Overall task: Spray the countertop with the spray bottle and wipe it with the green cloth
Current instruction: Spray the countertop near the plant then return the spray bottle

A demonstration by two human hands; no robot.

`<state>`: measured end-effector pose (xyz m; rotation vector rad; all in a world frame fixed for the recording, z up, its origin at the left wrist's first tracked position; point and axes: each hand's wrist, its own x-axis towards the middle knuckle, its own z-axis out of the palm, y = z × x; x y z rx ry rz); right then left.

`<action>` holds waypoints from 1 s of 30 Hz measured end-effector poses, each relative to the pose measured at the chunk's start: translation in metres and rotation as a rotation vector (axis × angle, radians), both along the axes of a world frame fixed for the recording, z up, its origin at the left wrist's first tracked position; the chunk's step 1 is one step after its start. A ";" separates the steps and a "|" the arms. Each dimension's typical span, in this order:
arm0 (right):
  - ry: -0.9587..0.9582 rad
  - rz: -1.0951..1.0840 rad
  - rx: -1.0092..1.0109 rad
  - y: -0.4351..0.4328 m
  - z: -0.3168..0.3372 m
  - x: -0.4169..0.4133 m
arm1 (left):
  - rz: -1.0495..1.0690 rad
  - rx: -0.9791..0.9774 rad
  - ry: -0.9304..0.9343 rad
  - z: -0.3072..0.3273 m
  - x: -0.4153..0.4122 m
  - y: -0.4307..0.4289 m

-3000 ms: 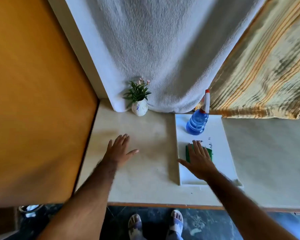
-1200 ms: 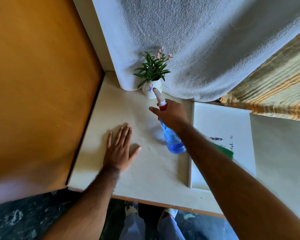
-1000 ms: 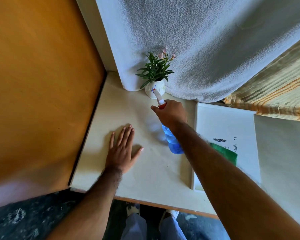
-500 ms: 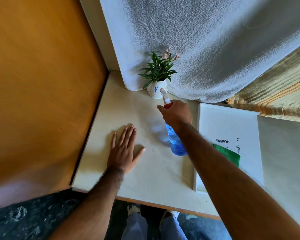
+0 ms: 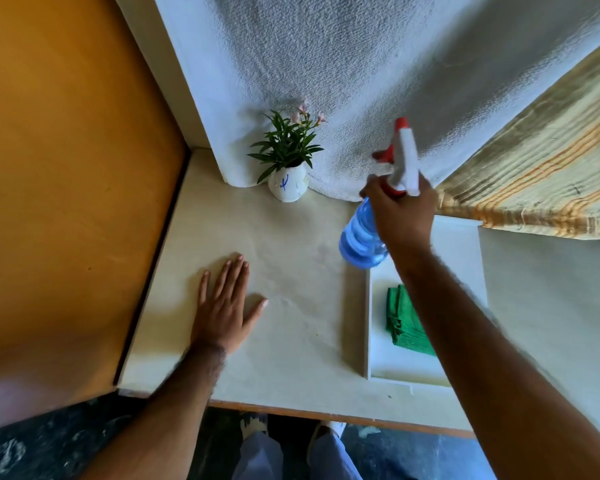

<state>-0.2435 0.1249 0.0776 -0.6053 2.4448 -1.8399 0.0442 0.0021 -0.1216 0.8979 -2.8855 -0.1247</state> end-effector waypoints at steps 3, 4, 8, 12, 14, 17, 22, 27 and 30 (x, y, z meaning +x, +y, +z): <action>0.082 -0.058 -0.052 0.021 -0.003 -0.028 | -0.001 0.010 0.001 -0.002 -0.001 0.001; 0.093 -0.081 -0.056 0.028 -0.006 -0.036 | -0.003 0.012 -0.004 -0.002 -0.001 0.000; 0.126 -0.106 -0.071 0.051 -0.025 -0.061 | -0.004 0.016 -0.003 -0.003 -0.002 0.000; 0.119 -0.125 -0.025 0.066 -0.048 -0.073 | -0.003 0.016 0.006 -0.003 -0.002 0.000; 0.079 -0.146 -0.027 0.070 -0.056 -0.076 | -0.007 0.012 0.002 -0.004 -0.002 -0.001; 0.039 -0.143 -0.037 0.073 -0.064 -0.076 | -0.006 0.018 -0.014 -0.004 -0.001 -0.001; -0.012 -0.143 -0.082 0.072 -0.065 -0.071 | 0.000 0.026 -0.032 -0.004 -0.002 -0.001; -0.029 -0.084 -0.032 0.070 -0.064 -0.071 | -0.005 0.025 -0.026 -0.005 0.000 -0.001; -0.057 -0.068 0.069 0.077 -0.068 -0.069 | -0.016 0.033 -0.023 -0.005 -0.001 -0.002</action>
